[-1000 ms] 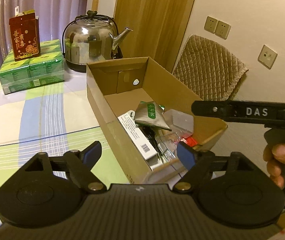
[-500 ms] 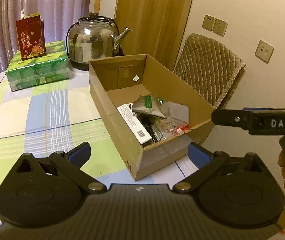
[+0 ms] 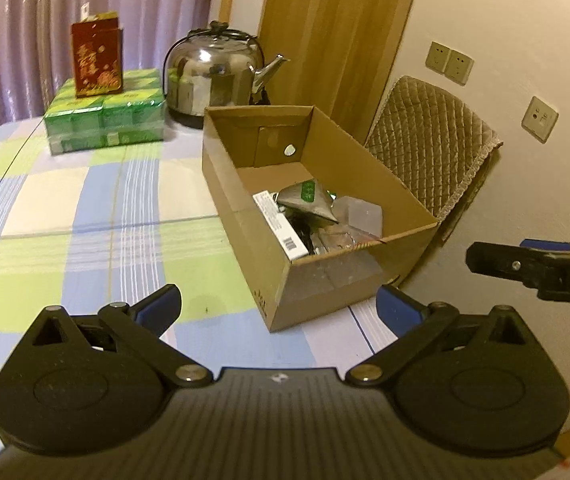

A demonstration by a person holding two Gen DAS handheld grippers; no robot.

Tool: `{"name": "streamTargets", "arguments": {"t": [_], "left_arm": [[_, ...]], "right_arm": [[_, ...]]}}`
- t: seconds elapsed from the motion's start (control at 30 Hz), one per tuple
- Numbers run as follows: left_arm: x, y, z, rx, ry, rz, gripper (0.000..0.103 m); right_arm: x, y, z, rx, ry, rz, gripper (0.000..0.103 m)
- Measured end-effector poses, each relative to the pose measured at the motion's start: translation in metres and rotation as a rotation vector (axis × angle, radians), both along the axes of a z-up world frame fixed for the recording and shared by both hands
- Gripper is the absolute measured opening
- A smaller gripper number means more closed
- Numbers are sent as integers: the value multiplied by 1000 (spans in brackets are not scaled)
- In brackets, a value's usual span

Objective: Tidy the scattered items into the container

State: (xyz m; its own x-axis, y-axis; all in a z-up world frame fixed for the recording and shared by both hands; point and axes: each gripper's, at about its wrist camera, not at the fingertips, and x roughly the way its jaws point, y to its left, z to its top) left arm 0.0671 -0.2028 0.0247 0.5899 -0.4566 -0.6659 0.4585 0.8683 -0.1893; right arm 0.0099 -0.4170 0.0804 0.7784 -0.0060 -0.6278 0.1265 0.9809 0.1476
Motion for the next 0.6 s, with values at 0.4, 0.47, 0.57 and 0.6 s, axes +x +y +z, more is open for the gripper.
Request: {"name": "streamTargets", "arguments": {"t": [0.4, 0.47, 0.57, 0.6], "left_arm": [[-41, 17, 19, -7, -11, 18, 102], [-47, 20, 22, -13, -12, 16, 102], [-56, 22, 26, -13, -14, 19, 102], [-59, 23, 27, -12, -15, 20, 102]], "right_arm": [[-36, 14, 16, -41, -25, 3, 101], [-40, 18, 16, -50, -24, 10, 101], [-47, 23, 17, -63, -26, 22, 101], [-50, 26, 18, -69, -28, 26, 101]]}}
